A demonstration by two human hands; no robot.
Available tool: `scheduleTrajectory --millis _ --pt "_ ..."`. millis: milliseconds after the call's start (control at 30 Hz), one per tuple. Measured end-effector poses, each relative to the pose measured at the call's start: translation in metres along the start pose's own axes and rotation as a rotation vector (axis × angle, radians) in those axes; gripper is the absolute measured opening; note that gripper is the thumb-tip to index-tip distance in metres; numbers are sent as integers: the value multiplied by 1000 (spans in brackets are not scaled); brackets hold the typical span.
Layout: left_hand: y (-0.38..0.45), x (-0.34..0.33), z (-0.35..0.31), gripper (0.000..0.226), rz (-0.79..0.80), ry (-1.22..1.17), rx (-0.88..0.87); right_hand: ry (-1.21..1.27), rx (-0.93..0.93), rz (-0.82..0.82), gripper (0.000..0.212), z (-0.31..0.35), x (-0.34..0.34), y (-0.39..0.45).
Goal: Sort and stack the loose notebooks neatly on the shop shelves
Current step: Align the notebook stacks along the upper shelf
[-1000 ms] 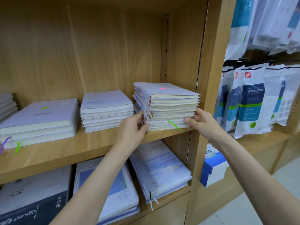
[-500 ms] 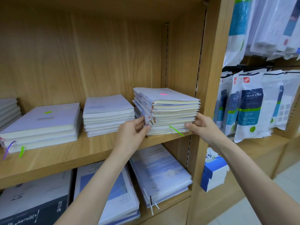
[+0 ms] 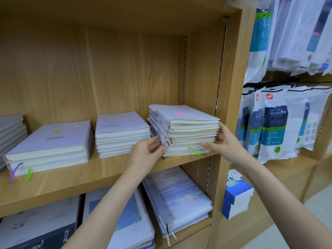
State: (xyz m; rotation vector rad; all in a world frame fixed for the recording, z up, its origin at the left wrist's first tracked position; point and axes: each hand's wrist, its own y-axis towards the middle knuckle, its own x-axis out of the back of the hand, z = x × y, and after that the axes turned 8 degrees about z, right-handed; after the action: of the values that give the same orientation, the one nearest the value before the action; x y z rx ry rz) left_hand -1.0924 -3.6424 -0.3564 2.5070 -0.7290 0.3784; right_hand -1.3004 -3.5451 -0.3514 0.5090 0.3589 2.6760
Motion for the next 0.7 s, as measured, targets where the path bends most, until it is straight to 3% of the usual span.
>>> scheduleTrajectory --millis 67,200,367,467,533,600,700 --pt "1 7 -6 41 42 -105 41 65 41 -42 96 9 4 1" --pt "1 13 -29 17 226 -436 114 -58 48 -21 80 22 0 8" --pt "11 13 -46 24 153 -509 267 -102 58 11 71 24 -3 10" --pt "13 12 -49 25 120 -467 331 -102 83 -9 83 17 -3 8" --pt "13 14 -52 22 116 -500 357 -318 153 -117 91 10 -6 4" --pt "14 14 -54 21 102 -529 367 -711 327 -287 91 5 -8 1" --pt "14 13 -54 23 64 -559 369 -1092 560 -322 99 10 -24 4"
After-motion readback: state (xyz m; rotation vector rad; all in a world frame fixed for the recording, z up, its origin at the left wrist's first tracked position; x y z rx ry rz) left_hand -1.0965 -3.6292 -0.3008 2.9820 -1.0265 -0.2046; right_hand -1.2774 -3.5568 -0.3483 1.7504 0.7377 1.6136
